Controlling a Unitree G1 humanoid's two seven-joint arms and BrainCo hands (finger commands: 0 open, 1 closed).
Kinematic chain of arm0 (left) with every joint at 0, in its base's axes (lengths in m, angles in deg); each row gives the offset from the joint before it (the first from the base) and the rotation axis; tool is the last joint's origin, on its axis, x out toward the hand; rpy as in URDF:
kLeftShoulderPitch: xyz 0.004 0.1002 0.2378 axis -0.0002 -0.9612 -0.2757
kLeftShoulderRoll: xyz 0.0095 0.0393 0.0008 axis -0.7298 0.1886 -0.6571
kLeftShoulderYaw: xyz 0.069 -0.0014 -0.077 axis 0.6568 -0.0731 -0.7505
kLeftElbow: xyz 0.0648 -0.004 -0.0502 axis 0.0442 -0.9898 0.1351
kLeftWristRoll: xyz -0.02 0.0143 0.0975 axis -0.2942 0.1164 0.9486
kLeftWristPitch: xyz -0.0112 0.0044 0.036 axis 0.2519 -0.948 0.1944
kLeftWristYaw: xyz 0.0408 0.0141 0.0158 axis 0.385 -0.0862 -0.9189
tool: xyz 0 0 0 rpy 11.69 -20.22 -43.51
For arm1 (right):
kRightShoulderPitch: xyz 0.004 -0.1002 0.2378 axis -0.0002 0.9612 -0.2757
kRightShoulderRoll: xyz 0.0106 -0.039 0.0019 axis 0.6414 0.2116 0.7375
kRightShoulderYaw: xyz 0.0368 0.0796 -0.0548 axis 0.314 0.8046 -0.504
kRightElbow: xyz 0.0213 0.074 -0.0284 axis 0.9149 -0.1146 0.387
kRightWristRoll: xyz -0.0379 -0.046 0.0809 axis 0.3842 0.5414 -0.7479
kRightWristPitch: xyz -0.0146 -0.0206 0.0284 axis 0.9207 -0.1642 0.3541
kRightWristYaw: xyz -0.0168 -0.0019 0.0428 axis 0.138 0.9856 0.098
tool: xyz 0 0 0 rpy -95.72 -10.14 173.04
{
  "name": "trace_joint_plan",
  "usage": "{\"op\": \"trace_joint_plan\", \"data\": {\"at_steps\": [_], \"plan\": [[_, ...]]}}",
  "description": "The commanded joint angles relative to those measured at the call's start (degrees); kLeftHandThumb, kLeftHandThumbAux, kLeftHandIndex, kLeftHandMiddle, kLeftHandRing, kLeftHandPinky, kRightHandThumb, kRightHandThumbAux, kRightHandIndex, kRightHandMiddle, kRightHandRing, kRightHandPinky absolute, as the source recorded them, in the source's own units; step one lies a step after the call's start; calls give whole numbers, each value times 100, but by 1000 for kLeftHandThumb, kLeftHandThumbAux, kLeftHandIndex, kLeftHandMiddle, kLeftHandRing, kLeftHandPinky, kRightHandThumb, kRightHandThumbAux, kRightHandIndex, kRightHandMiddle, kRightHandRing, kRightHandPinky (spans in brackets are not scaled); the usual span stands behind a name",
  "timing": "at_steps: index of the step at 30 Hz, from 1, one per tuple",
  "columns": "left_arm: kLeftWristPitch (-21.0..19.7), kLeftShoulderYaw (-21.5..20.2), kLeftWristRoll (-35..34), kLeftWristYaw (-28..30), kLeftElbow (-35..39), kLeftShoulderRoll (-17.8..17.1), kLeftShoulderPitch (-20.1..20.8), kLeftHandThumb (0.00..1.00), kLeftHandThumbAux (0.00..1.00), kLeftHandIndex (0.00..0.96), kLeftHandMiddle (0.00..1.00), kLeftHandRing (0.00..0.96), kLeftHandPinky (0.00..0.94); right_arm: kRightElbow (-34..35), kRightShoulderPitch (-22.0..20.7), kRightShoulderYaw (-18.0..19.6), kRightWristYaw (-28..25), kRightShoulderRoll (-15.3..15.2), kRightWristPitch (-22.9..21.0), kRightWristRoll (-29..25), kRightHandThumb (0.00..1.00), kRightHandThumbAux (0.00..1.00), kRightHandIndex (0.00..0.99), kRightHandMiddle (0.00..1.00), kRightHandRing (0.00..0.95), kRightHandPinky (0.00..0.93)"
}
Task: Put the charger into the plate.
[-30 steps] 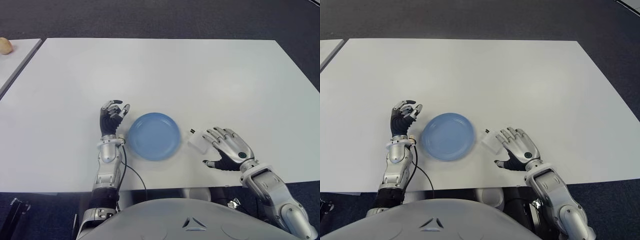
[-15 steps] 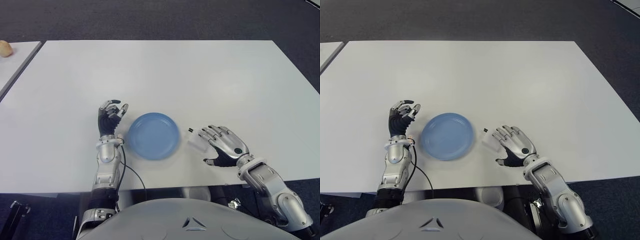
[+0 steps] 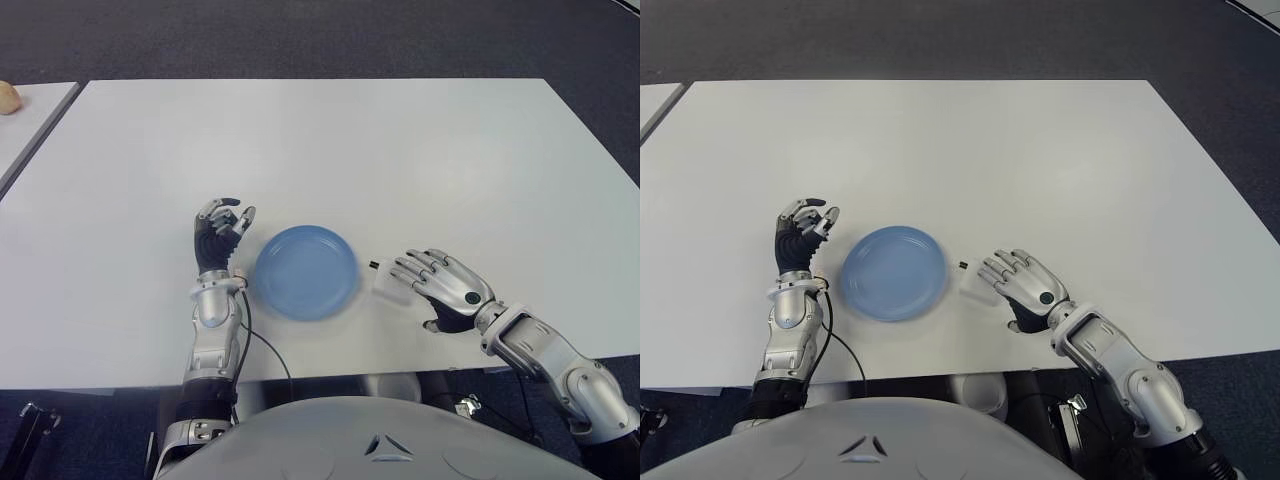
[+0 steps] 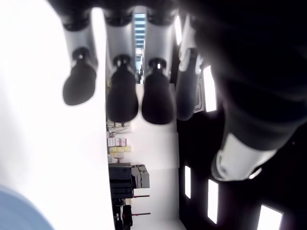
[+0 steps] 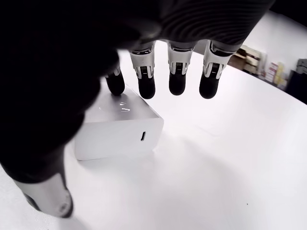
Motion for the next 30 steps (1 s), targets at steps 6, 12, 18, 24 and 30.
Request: {"op": "trace_joint_plan", "data": {"at_steps": [6,12,18,24,30], "plan": [[-52,-57,-11,-27,72,-14,-132,709,720,440,772,744,736,-663,-428,-435,73,-310,611,-133,185,914,0,0,0,0],[-110,-80,-16,-1,145,-38,-174,709,720,440,771,742,737,-959,-832,-640,77,-266,652,-119,223,931,0,0,0,0],[-178,-95,-2,3,210,-62,-201,708,720,439,771,744,742,-1426,-1324,-856,127,-134,570,-49,234,931,0,0,0,0],[-131,-106,50,-3,220,-114,-223,708,720,440,772,745,743,-2445,-2101,-1147,506,71,509,82,201,936,0,0,0,0],[-67,-114,57,4,178,-160,-228,708,719,440,770,743,739,-2840,-2419,-1297,771,148,312,163,121,958,0,0,0,0]]}}
